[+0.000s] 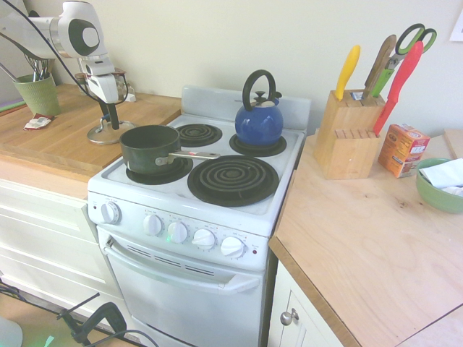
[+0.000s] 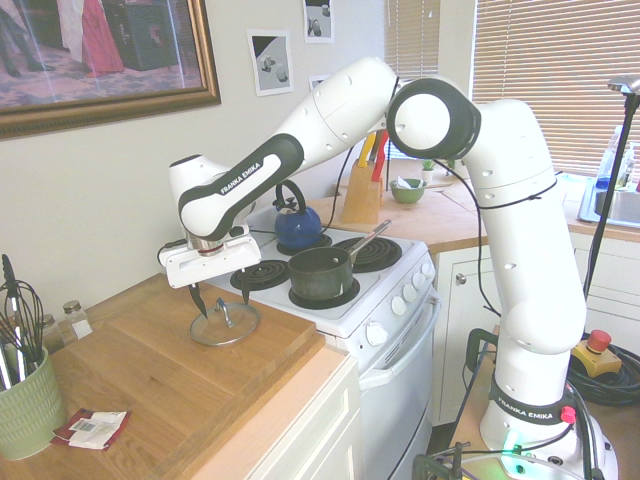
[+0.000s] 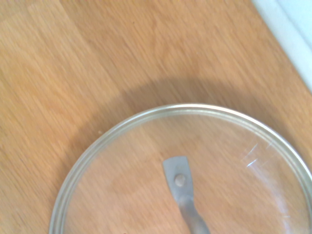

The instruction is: Cover the lid of the pot

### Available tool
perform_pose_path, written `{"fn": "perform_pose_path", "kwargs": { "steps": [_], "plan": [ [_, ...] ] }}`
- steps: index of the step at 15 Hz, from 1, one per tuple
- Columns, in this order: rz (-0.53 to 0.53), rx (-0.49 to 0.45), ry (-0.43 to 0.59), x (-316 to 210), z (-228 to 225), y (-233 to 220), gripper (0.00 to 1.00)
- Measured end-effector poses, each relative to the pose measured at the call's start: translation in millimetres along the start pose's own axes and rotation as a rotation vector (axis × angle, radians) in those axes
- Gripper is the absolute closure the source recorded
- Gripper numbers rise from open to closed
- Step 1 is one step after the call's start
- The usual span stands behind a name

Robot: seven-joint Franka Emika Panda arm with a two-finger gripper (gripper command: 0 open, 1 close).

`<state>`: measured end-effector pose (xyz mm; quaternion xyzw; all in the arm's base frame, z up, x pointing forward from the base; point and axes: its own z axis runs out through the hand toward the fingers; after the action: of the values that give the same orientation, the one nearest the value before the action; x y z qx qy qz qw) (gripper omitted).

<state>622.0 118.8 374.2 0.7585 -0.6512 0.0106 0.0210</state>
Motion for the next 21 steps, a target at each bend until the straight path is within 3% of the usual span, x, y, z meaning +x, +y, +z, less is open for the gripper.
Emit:
{"fn": "perform_pose_path", "kwargs": {
  "steps": [10,21],
  "plan": [
    [-0.001,-0.010,-0.038,-5.2,0.8,1.2,1.00],
    [-0.006,0.041,-0.036,7.4,2.1,-3.2,1.00]
  ]
}}
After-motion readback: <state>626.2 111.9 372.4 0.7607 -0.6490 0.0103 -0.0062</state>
